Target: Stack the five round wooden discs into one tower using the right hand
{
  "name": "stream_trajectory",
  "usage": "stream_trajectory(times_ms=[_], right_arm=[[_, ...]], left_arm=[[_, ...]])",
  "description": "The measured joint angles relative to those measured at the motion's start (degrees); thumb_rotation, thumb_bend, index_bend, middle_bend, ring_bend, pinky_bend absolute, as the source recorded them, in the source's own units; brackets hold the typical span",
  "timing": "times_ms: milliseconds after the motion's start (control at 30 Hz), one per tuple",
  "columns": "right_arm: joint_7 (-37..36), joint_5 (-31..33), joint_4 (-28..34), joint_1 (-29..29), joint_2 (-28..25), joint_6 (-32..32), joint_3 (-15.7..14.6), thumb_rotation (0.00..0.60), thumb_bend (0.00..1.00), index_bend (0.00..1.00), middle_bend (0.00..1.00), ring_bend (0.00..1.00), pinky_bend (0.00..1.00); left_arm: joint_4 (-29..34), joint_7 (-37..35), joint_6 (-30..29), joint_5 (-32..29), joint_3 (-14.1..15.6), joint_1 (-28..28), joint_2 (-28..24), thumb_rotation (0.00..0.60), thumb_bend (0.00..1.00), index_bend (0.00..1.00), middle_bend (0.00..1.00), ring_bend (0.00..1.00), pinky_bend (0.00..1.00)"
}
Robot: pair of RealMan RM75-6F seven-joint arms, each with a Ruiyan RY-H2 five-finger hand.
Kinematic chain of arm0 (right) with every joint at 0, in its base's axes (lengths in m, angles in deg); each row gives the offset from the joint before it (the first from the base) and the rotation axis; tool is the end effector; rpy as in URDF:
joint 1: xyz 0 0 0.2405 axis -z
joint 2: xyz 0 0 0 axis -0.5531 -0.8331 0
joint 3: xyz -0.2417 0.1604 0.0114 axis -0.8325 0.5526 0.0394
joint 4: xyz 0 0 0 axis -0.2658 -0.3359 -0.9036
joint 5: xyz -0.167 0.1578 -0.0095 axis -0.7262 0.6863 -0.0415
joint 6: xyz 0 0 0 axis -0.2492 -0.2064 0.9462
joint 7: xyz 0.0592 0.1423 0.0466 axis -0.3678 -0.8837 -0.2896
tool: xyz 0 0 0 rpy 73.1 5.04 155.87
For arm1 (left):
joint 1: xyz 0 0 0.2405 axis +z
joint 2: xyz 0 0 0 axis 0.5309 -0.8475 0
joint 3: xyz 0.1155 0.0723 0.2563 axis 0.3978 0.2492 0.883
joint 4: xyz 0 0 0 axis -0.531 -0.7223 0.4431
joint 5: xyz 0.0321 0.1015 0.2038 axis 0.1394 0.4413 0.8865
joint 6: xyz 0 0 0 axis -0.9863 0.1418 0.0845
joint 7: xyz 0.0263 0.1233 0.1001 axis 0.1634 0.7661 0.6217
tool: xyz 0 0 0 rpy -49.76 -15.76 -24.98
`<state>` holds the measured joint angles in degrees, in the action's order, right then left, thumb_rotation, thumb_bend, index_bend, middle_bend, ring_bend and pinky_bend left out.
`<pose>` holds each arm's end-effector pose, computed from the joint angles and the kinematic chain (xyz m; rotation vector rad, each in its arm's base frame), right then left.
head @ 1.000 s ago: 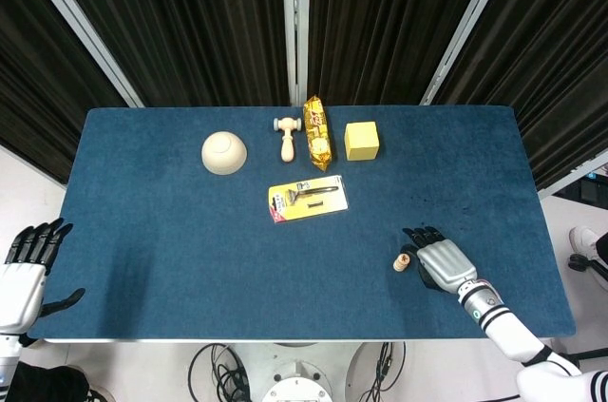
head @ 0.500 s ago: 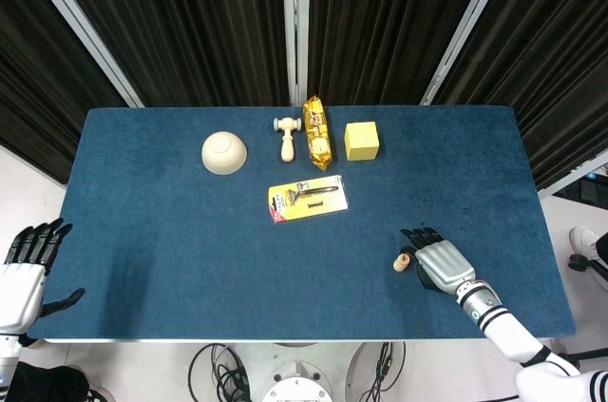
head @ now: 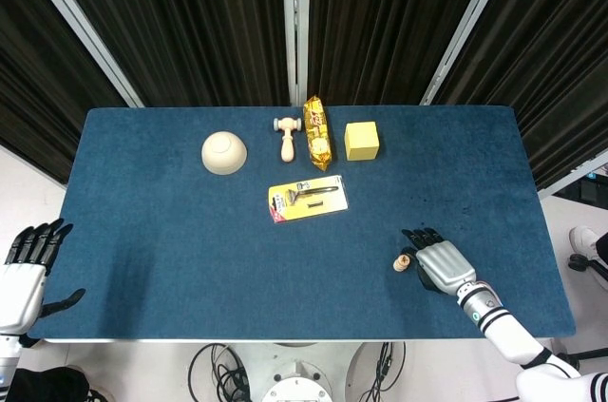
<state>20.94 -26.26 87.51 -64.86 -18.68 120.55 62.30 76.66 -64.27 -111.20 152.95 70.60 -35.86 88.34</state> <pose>-0.2774 -0.2869 0.0228 2.0125 -1.0619 0.5440 -0.3387 0.1841 0.1671 -1.4466 -0.8939 -0.9187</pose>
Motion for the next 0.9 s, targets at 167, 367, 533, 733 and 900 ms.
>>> stream_trajectory(times_ms=[167,367,533,733,900], right_arm=[[0.2,-0.2,0.2,0.2,-0.5,1.3,0.3,0.572,0.76,0.26,0.00,0.00,0.00],[1.2,-2.8,1.3,2.3,-2.5,7.5,0.5,0.575,0.72,0.00,0.00,0.00,0.00],[0.1,-7.9,2.0,6.8,-4.5,17.3,-0.2,0.575,0.64,0.00,0.00,0.00,0.00],[-1.8,-13.8,-2.3,14.6,-4.7,32.0,-0.9,0.573,0.37,0.00,0.00,0.00,0.00],[-4.6,-16.1,-10.7,21.3,-2.3,40.7,-0.6,0.573,0.37,0.00,0.00,0.00,0.00]], left_arm=[[-0.1,-0.1,0.0,-0.1,0.0,0.0,0.0,0.600,0.14,0.08,0.00,0.00,0.00],[-0.2,-0.4,-0.3,0.0,-0.1,0.1,-0.2,0.600,0.14,0.08,0.00,0.00,0.00],[-0.4,-0.5,-0.1,-0.2,-0.1,0.0,-0.2,0.600,0.14,0.08,0.00,0.00,0.00],[-0.9,-0.3,0.0,-0.4,-0.3,0.0,0.0,0.600,0.14,0.08,0.00,0.00,0.00],[-1.1,0.0,0.1,-0.6,-0.3,0.0,0.2,0.600,0.14,0.08,0.00,0.00,0.00]])
